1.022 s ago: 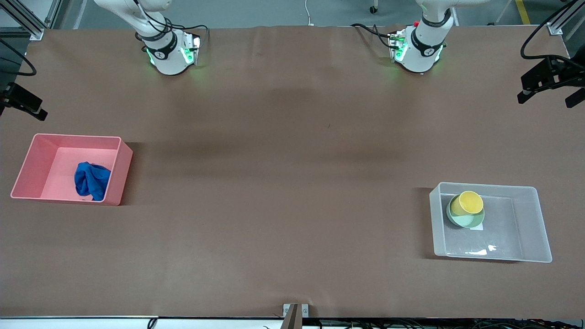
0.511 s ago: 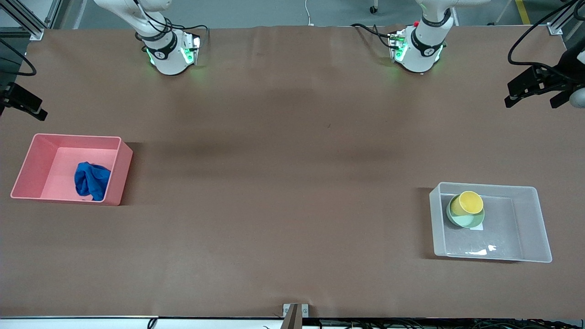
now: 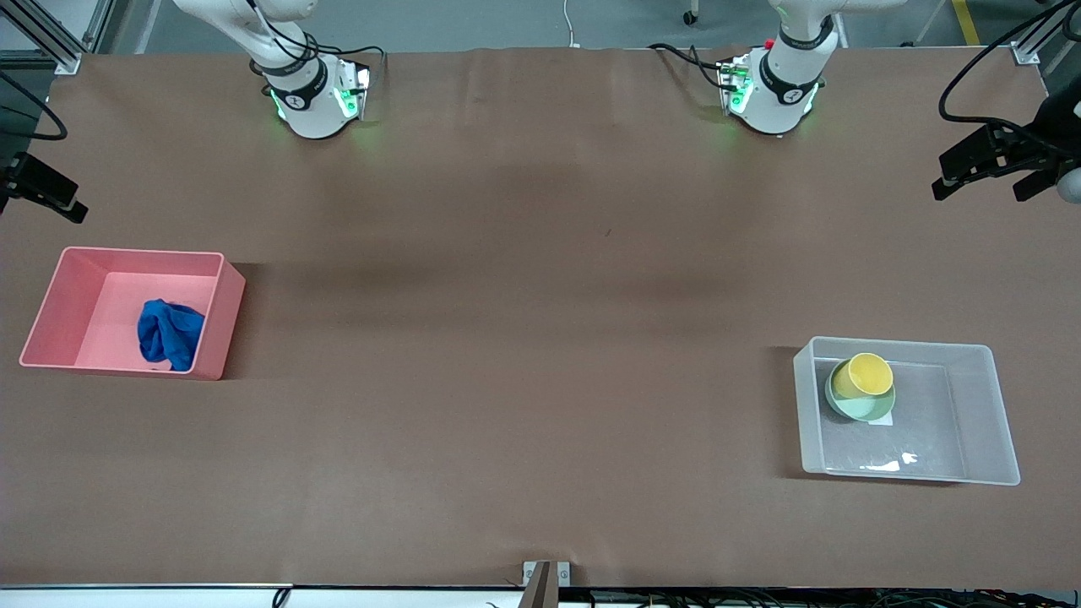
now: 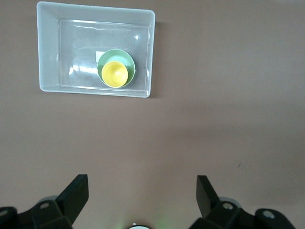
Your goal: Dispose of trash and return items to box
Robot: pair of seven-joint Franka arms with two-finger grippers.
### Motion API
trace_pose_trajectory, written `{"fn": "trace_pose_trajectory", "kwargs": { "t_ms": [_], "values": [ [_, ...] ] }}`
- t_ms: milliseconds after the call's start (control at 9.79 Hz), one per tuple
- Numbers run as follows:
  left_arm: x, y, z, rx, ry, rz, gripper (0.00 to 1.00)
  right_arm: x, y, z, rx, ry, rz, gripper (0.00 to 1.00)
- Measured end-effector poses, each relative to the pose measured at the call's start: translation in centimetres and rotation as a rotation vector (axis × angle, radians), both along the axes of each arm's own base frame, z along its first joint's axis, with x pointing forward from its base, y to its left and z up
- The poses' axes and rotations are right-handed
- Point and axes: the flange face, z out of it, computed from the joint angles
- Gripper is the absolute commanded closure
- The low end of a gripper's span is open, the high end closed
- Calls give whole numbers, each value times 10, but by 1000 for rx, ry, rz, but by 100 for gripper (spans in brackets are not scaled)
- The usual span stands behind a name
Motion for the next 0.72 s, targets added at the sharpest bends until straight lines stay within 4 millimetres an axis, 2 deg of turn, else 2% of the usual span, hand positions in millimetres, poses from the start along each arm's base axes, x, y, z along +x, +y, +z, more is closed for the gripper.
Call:
{"fn": "trace_pose_trajectory", "kwargs": {
  "t_ms": [715],
  "values": [
    [0,0,-1,42,-1,-22,0,0,0,0,0,0,0,0]
  ]
}}
